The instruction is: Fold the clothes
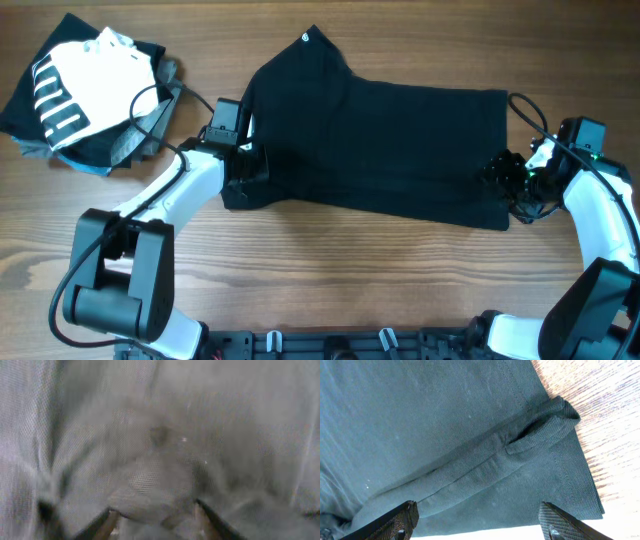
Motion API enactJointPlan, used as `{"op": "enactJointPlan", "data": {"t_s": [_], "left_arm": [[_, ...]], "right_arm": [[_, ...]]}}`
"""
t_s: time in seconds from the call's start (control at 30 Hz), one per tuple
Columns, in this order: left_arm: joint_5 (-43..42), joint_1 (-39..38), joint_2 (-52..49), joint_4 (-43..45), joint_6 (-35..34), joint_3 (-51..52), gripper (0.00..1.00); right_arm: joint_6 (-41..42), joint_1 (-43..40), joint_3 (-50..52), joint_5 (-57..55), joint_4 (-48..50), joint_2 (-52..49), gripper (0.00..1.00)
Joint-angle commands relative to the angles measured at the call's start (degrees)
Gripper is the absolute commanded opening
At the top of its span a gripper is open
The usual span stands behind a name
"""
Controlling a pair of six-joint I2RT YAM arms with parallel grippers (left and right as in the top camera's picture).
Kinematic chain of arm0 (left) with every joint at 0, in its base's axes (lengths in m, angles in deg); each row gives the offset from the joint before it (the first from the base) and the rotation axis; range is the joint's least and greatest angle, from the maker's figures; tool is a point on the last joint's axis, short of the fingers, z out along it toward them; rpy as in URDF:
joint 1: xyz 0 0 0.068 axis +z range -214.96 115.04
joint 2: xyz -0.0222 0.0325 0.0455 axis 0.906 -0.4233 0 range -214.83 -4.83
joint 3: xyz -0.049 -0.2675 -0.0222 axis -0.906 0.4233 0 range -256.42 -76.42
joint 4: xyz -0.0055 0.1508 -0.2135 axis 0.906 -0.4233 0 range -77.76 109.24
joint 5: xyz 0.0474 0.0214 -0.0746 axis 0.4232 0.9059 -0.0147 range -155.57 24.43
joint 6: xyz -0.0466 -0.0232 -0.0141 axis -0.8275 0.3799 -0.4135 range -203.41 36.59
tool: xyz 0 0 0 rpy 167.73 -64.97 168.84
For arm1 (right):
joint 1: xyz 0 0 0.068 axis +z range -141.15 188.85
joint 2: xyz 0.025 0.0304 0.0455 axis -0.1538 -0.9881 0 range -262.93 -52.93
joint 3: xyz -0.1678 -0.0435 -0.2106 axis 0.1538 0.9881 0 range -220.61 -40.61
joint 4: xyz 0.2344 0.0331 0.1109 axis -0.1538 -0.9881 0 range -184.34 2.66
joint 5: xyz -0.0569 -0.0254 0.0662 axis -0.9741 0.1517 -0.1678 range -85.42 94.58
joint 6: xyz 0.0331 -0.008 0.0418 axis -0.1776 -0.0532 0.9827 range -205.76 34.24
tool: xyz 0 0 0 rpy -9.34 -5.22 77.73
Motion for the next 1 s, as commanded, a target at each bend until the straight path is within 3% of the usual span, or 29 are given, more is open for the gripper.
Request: {"op": "enactJointPlan", "data": {"t_s": [0.0, 0.03, 0.07, 0.3, 0.57, 0.6, 0.67, 0.7, 0.8, 0.97], "left_arm": [[1.0, -0.1, -1.5, 3.0, 0.7, 0.0, 0.22], [1.0, -0.1, -1.5, 3.5, 0.7, 0.0, 0.07], [0.9, -0.1, -1.5, 4.1, 0.6, 0.0, 0.04], [-9.7, -0.1, -1.4, 9.2, -2.5, -2.2, 0.04], [-5.8, -0.1, -1.4, 16.6, -4.1, -2.5, 0.04], [-5.2, -0.1, -1.4, 16.6, -4.1, -2.5, 0.07], [-6.7, -0.1, -1.4, 15.7, -4.1, -2.5, 0.56], [-9.2, -0.1, -1.4, 14.8, -4.1, -2.5, 0.61], [-15.3, -0.2, -1.4, 8.9, -3.8, -2.5, 0.61], [-15.6, -0.3, -1.4, -2.0, -3.9, -2.4, 0.52]], "right_arm": [[-1.1, 0.2, -0.5, -0.6, 0.2, -0.4, 0.82], [-1.1, 0.2, -0.5, -0.6, 0.2, -0.4, 0.82], [-1.1, 0.2, -0.5, -0.6, 0.2, -0.4, 0.82], [-1.0, 0.2, -0.5, -0.6, 0.4, -0.4, 0.82], [-1.0, 0.2, -0.5, -0.6, 0.5, -0.4, 0.82], [-1.0, 0.2, -0.5, -0.6, 0.5, -0.4, 0.82], [-1.0, 0.2, -0.5, -0.6, 0.4, -0.4, 0.83], [-1.0, 0.2, -0.5, -0.6, 0.3, -0.4, 0.83], [-1.1, 0.2, -0.5, -0.6, 0.2, -0.4, 0.83], [-1.1, 0.2, -0.5, -0.6, 0.3, -0.4, 0.83]]}}
